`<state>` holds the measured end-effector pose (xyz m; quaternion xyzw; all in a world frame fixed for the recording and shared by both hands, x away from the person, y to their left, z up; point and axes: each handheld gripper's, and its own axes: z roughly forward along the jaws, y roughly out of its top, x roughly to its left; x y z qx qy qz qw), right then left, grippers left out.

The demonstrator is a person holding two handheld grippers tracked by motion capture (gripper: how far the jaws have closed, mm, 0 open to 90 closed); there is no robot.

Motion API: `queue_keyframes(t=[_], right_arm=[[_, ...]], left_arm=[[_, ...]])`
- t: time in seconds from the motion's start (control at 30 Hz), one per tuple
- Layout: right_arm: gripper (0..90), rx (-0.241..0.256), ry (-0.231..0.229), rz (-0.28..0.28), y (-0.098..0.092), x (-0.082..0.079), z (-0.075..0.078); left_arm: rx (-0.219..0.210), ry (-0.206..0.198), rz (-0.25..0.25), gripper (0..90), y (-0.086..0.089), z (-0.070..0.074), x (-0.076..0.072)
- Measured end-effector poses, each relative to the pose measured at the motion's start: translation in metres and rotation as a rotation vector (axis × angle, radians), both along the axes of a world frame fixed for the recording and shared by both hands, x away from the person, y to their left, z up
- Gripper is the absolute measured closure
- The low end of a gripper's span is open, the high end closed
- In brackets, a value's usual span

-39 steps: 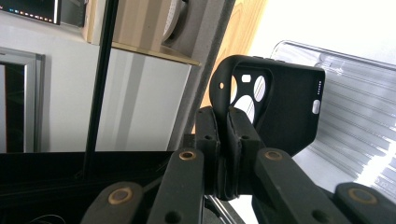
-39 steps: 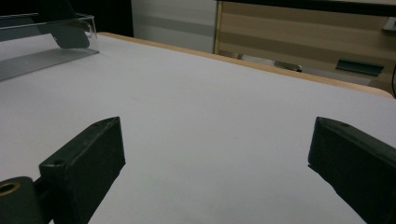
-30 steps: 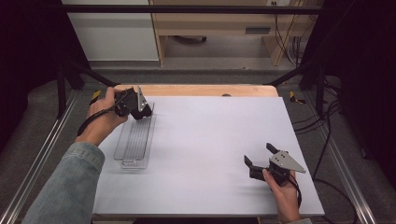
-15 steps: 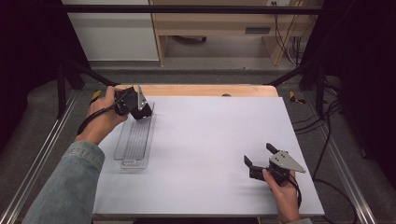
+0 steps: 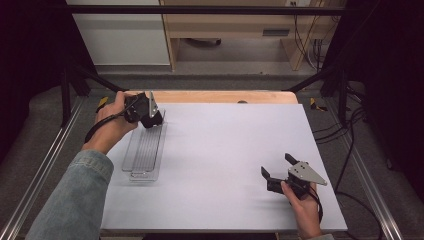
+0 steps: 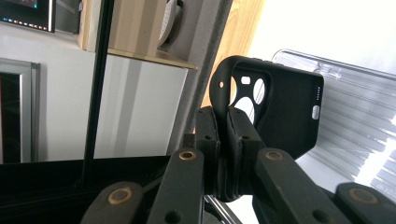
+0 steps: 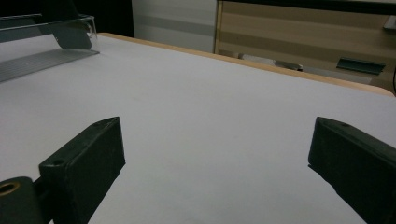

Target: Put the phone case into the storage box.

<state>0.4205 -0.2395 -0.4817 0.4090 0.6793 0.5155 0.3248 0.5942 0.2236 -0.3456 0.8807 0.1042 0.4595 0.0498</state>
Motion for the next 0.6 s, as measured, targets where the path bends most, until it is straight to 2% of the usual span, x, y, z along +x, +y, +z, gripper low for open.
queue_keyframes(t=[0.6], right_arm=[[3.8,0.001,-0.005,-0.004,-0.0005,-0.0002,-0.0001]], left_arm=[[0.003,0.006,-0.001,83.9,-0.0032,0.0007,0.0037]])
